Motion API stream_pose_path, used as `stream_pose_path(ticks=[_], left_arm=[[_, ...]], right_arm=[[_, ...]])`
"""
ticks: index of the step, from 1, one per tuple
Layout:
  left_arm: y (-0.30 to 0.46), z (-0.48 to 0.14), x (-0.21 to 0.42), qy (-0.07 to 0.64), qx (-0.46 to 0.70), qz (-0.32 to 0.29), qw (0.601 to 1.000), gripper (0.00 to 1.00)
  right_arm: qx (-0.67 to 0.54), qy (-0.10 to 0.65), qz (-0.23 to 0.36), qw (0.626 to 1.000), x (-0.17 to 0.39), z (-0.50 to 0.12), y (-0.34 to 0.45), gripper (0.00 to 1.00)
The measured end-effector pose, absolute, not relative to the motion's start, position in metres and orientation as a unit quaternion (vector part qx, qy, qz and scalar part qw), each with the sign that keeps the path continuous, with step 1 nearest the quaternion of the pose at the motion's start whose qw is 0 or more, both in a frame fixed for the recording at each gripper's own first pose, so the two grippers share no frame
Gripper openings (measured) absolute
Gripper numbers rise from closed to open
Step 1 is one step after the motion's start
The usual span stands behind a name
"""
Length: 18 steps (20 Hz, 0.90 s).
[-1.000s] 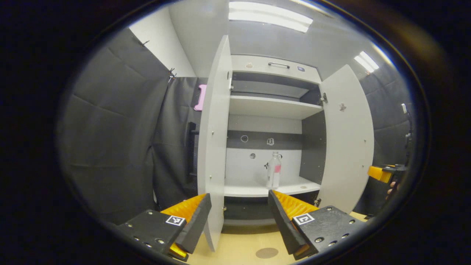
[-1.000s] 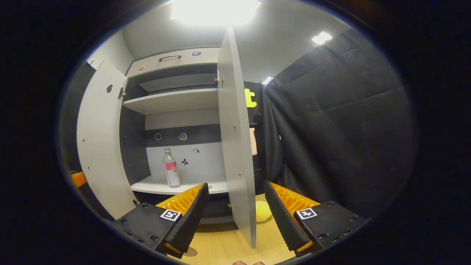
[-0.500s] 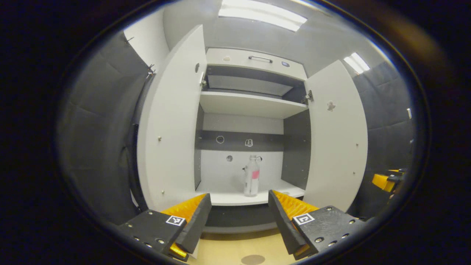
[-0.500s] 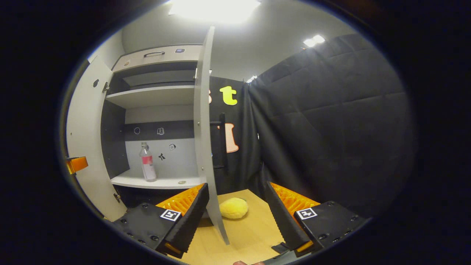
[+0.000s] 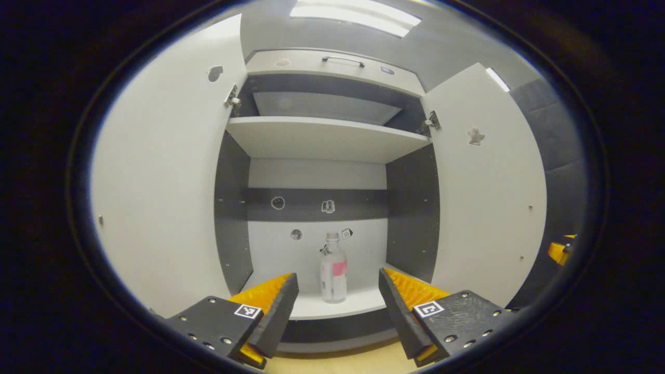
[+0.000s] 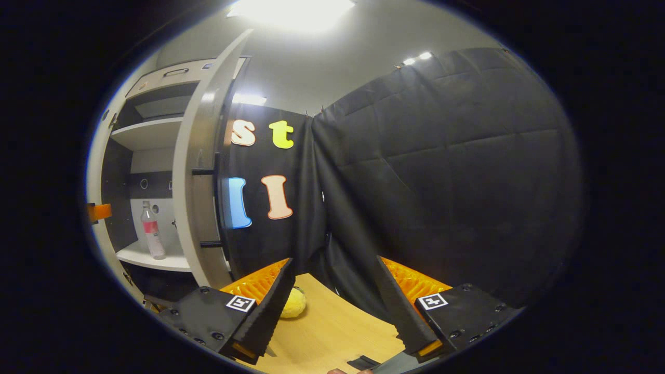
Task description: Grasp the bottle in the cabinet with the left hand and place it on the coaster, then close the right door with the right hand and the left door with the left hand.
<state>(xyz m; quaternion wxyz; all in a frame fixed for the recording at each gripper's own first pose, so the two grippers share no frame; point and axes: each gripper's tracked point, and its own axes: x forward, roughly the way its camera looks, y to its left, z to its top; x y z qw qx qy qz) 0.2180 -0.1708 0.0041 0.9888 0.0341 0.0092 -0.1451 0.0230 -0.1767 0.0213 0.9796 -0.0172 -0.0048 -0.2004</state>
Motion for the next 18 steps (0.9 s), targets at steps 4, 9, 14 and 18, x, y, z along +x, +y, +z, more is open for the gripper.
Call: stream_pose_path(ticks=[4,9,14,18], left_arm=[[-0.185,-0.003,0.27,0.023,0.026,-0.141,0.989,0.9],[-0.194,-0.021,0.326,0.046,0.03,-0.129,0.99,0.9],[-0.198,-0.044,0.368,0.072,0.027,-0.124,0.989,0.9],[-0.2,-0.066,0.393,0.092,0.019,-0.113,0.989,0.9]], right_arm=[[-0.013,-0.017,-0.21,0.978,0.051,0.025,-0.198,0.98],[-0.007,-0.014,-0.215,0.976,0.081,0.018,-0.22,0.98],[0.002,-0.015,-0.228,0.973,0.097,0.012,-0.237,0.98],[0.014,-0.013,-0.234,0.972,0.111,0.006,-0.248,0.98]])
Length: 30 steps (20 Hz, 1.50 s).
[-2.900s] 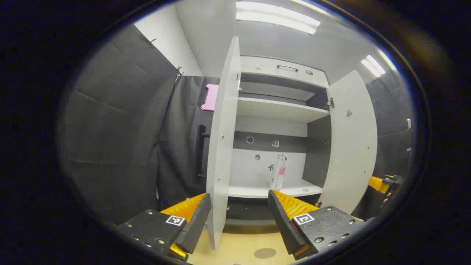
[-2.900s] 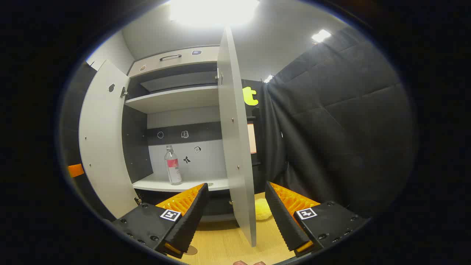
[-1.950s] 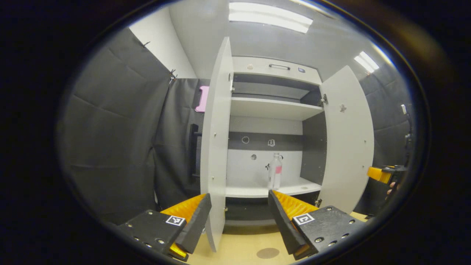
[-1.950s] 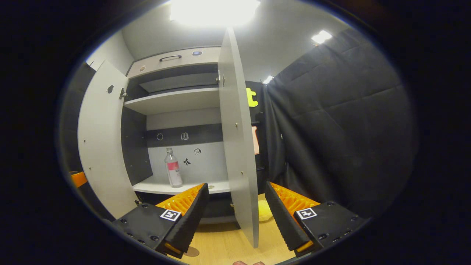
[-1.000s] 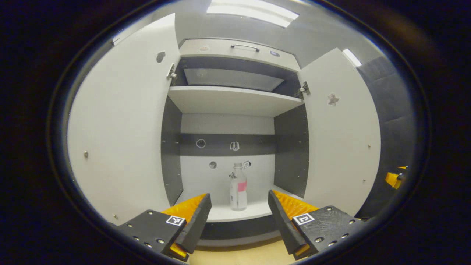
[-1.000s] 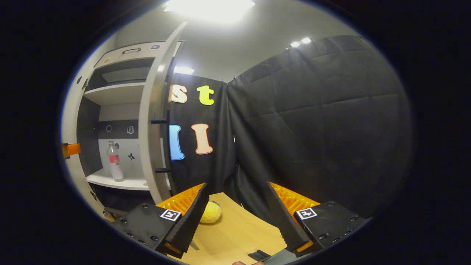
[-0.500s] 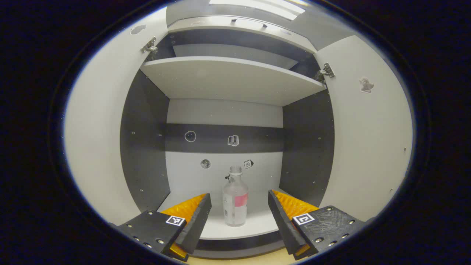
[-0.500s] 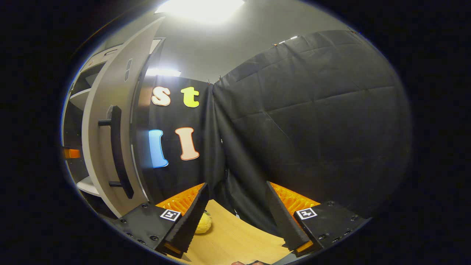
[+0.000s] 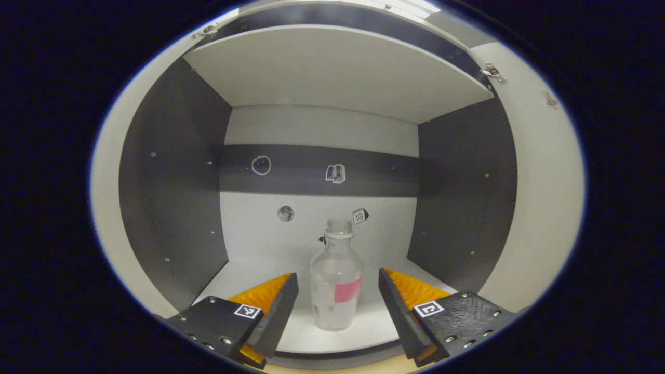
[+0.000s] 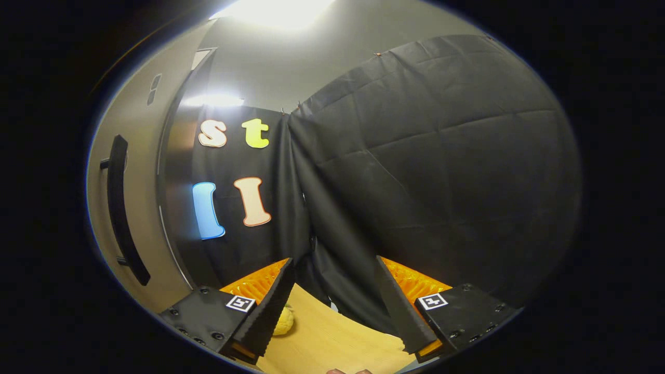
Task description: Grasp the bottle in the cabinet with the left hand and place it on the coaster, then close the right door with the right hand and the left door with the left hand.
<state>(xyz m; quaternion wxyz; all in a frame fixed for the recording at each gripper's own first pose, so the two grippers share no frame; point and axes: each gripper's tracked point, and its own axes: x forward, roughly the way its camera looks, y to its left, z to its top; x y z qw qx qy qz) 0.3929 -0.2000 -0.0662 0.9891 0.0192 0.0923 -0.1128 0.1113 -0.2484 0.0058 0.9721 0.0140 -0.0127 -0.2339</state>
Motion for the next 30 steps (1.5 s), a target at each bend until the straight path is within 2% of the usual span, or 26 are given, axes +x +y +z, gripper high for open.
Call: stream_pose_path(ticks=[9,10,13,14,15,16,17,18,19,20,25,26,28,29,30], left_arm=[[-0.205,-0.089,0.424,0.103,0.025,-0.094,0.99,0.9],[-0.205,-0.092,0.423,0.107,0.022,-0.095,0.989,0.96],[-0.213,-0.095,0.433,0.106,0.03,-0.101,0.989,0.71],[-0.214,-0.096,0.432,0.107,0.038,-0.099,0.989,0.79],[-0.216,-0.096,0.431,0.108,0.043,-0.102,0.988,0.7],[-0.22,-0.092,0.428,0.103,0.042,-0.106,0.988,0.75],[-0.223,-0.086,0.424,0.097,0.038,-0.112,0.988,0.67],[-0.224,-0.082,0.42,0.091,0.036,-0.114,0.989,0.67],[-0.225,-0.074,0.414,0.083,0.038,-0.116,0.989,0.75],[-0.226,-0.067,0.409,0.074,0.046,-0.121,0.989,0.67],[-0.221,-0.022,0.37,0.033,0.062,-0.135,0.988,0.67],[-0.218,-0.015,0.358,0.031,0.059,-0.137,0.988,0.75],[-0.213,-0.003,0.33,0.029,0.046,-0.145,0.988,0.75],[-0.21,0.001,0.316,0.029,0.037,-0.15,0.988,0.75],[-0.207,0.003,0.308,0.03,0.029,-0.154,0.987,0.75]], right_arm=[[0.016,-0.015,-0.231,0.973,0.14,0.005,-0.262,0.98],[0.018,-0.011,-0.233,0.972,0.141,0.002,-0.265,0.98],[0.027,-0.004,-0.232,0.972,0.148,-0.002,-0.27,0.98],[0.027,-0.004,-0.231,0.973,0.148,-0.002,-0.271,0.98],[0.026,-0.003,-0.229,0.973,0.149,-0.003,-0.272,0.98],[0.023,-0.001,-0.227,0.974,0.15,-0.005,-0.272,0.98],[0.019,0.001,-0.226,0.974,0.153,-0.007,-0.272,0.98],[0.018,0.002,-0.223,0.975,0.156,-0.007,-0.272,0.98],[0.017,0.004,-0.217,0.976,0.16,-0.009,-0.269,0.98],[0.017,0.007,-0.211,0.977,0.161,-0.011,-0.268,0.98],[0.018,0.015,-0.178,0.984,0.167,-0.016,-0.258,0.98],[0.021,0.016,-0.173,0.985,0.165,-0.015,-0.253,0.92],[0.023,0.013,-0.165,0.986,0.16,-0.011,-0.245,0.92],[0.022,0.013,-0.162,0.987,0.158,-0.011,-0.242,0.98],[0.02,0.012,-0.16,0.987,0.154,-0.01,-0.237,0.98]])
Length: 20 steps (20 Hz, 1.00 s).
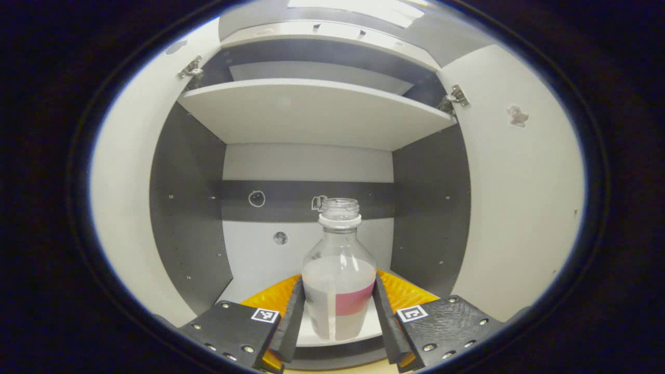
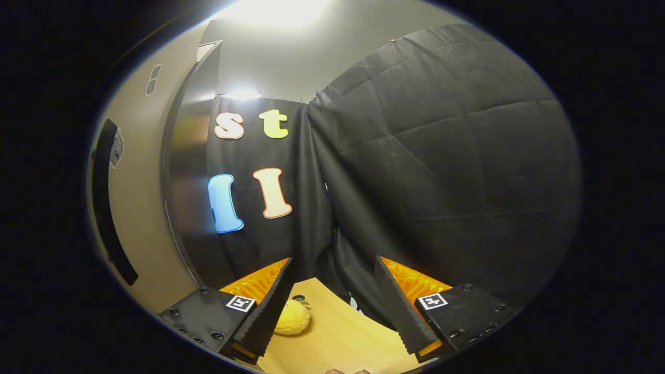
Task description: Grasp the bottle in the cabinet with the left hand and place it on the coaster, then close the right door with the right hand and the left door with the left hand.
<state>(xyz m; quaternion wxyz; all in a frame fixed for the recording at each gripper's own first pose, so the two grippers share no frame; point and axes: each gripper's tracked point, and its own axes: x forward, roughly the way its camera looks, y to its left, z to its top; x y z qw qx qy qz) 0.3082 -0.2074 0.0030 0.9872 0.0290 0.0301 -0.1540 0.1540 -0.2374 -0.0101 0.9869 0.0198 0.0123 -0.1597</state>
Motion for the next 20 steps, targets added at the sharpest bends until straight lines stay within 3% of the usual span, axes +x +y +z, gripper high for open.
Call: stream_pose_path(ticks=[1,3,4,7,20], left_arm=[[-0.203,0.005,0.299,0.029,0.024,-0.157,0.987,0.75],[-0.194,0.002,0.279,0.028,0.024,-0.16,0.986,0.75],[-0.188,0.0,0.267,0.029,0.026,-0.16,0.986,0.75],[-0.171,-0.015,0.239,0.019,0.033,-0.153,0.988,0.67],[-0.142,-0.161,0.153,0.098,-0.003,-0.192,0.977,0.67]], right_arm=[[0.018,0.011,-0.158,0.987,0.15,-0.009,-0.234,0.92],[0.016,0.009,-0.155,0.988,0.14,-0.005,-0.227,0.92],[0.016,0.009,-0.152,0.988,0.136,-0.003,-0.223,0.98],[0.009,0.007,-0.148,0.989,0.122,0.003,-0.215,0.98],[-0.031,0.012,-0.193,0.981,0.049,0.027,-0.213,0.98]])
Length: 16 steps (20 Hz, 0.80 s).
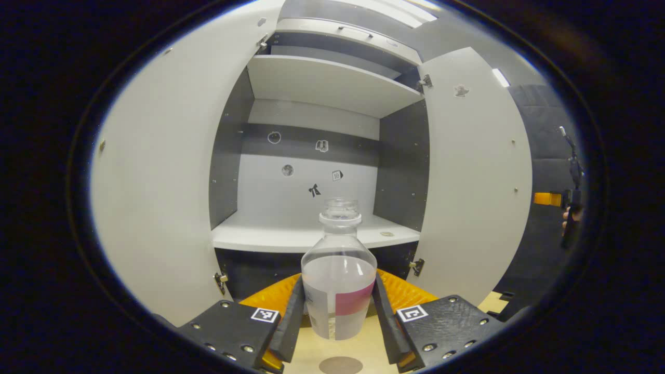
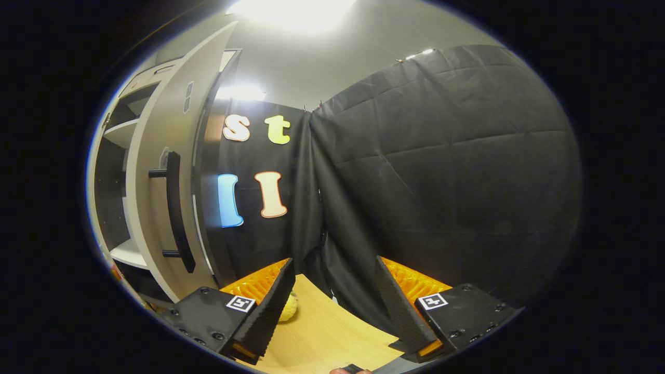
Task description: Grasp the bottle in the cabinet with the left hand and place it on the coaster, then close the right door with the right hand and the left door with the left hand.
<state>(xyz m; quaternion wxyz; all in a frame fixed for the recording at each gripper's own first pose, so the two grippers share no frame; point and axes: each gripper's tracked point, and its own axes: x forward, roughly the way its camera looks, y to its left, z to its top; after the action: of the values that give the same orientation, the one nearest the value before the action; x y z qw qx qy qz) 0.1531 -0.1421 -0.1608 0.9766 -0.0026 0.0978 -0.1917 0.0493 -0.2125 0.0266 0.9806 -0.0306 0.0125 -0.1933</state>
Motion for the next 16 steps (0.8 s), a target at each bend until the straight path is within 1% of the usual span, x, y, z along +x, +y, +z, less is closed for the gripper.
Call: stream_pose_path(ticks=[6,10,16], left_arm=[[-0.148,-0.242,0.135,0.126,0.015,-0.218,0.968,0.67],[-0.147,-0.305,0.125,0.156,0.022,-0.218,0.963,0.67],[-0.149,-0.373,0.111,0.196,0.019,-0.215,0.956,0.68]], right_arm=[[-0.026,0.023,-0.202,0.979,0.021,0.03,-0.207,0.98],[-0.019,0.026,-0.217,0.976,0.004,0.03,-0.211,0.98],[-0.017,0.039,-0.237,0.97,-0.017,0.024,-0.215,0.98]])
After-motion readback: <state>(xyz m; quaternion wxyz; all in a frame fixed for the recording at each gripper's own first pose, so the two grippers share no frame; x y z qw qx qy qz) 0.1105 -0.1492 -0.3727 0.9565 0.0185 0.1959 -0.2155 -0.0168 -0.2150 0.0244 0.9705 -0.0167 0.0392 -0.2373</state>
